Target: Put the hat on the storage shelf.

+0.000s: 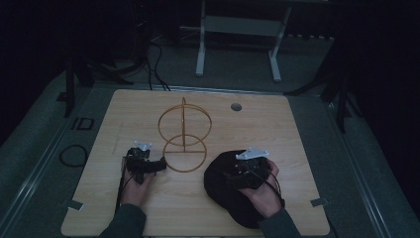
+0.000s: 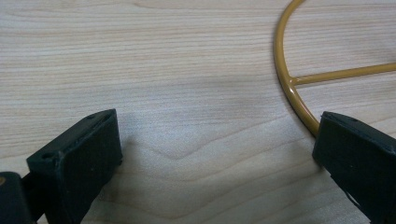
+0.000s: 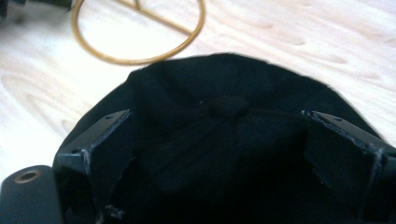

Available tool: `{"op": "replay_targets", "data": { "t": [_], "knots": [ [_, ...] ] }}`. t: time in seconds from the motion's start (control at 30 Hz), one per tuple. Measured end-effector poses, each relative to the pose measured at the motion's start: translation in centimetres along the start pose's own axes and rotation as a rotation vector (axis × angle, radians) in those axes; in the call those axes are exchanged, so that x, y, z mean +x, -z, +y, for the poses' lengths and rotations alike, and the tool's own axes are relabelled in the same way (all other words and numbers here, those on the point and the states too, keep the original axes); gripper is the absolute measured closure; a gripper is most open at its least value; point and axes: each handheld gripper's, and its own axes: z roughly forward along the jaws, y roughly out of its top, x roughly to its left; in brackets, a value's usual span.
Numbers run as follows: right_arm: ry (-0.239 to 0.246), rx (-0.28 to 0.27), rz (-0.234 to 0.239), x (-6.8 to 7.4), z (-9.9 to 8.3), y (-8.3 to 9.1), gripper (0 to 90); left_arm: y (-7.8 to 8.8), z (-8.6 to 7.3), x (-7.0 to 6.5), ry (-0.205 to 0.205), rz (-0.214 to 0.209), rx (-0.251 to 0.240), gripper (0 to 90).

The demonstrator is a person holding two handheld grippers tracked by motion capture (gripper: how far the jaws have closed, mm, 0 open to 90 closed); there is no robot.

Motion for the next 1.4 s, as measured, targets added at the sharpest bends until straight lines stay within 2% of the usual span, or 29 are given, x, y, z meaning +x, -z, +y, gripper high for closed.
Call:
{"op": "replay_targets", "data": {
  "t": [0.07, 0.23, 0.53, 0.67, 0.83, 0.97, 1.1, 1.2, 1.4],
  "knots": [
    [0.014, 0.016, 0.012, 0.6, -0.2, -0.5, 8.9, 0.0, 0.0, 0.0, 0.000, 0.000, 0.000, 0.7],
    [0.030, 0.043, 0.002, 1.1, -0.6, -1.0, 8.9, 0.0, 0.0, 0.0, 0.000, 0.000, 0.000, 0.7],
    [0.020, 0.080, 0.017, 0.3, -1.8, -1.1, 9.5, 0.0, 0.0, 0.0, 0.000, 0.000, 0.000, 0.7],
    [0.016, 0.102, 0.038, 0.0, -2.1, -1.2, 20.7, 0.0, 0.0, 0.0, -0.001, 0.000, 0.000, 0.7],
    [-0.006, 0.109, 0.075, -0.6, -2.5, -1.1, 46.6, 0.0, 0.0, 0.0, 0.000, 0.000, 0.000, 0.7],
    [-0.009, 0.128, 0.119, -0.9, -2.7, -1.4, 64.6, 0.0, 0.0, 0.0, 0.000, 0.000, 0.000, 0.7],
    [-0.002, 0.136, 0.137, -0.9, -2.7, -1.5, 79.0, 0.0, 0.0, 0.0, 0.000, 0.000, 0.000, 0.7],
    [0.008, 0.139, 0.139, -0.9, -2.6, -1.5, 84.1, 0.0, 0.0, 0.0, 0.000, 0.000, 0.000, 0.7],
    [0.047, 0.132, 0.134, -1.0, -2.1, -1.0, 85.5, 0.0, 0.0, 0.0, 0.000, 0.000, 0.000, 0.7]
  ]
}}
